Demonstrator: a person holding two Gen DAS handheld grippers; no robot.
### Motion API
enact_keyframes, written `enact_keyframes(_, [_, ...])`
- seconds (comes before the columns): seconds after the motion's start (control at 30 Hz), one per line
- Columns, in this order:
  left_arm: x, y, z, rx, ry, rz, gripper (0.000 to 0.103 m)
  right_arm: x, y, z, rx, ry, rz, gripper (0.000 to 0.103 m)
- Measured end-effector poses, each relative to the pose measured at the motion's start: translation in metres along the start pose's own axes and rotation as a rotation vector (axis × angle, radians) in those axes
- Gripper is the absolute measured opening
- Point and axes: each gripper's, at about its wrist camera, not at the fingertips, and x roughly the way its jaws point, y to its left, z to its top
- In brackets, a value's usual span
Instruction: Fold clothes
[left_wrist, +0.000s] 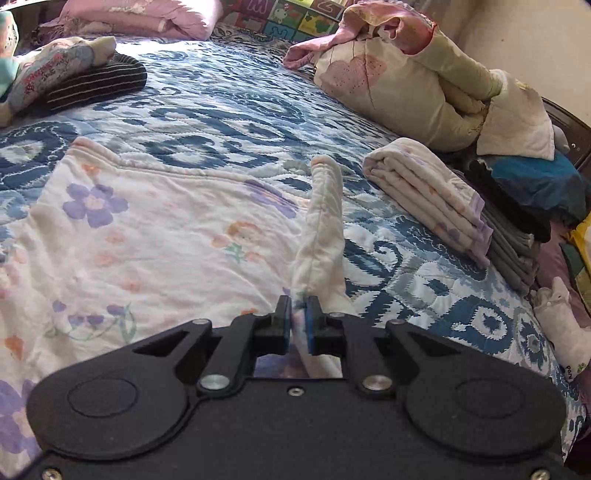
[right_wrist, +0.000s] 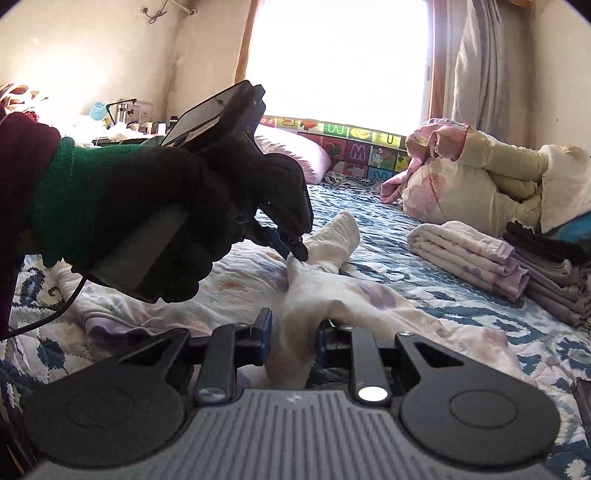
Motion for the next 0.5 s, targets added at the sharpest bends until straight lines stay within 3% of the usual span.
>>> enact_keyframes(0.17, [0.009,0.009,-0.005,0.008,0.040,0.034,0.011,0.016,0.017,-0.005,-0.071,0.097,0.086,0.025])
enact_keyframes(0.3, [0.004,0.006,0.008,0.018,0.055,-0.009,0.013,0.019,0.020,-0.006,-0.070,0.119,0.107,0.025])
enact_keyframes(0.5, [0.005,-0.013,0.049,0.090,-0.008,-0.043,0.043,0.016,0.023,-0.008,-0.066,0.115,0.111,0.025])
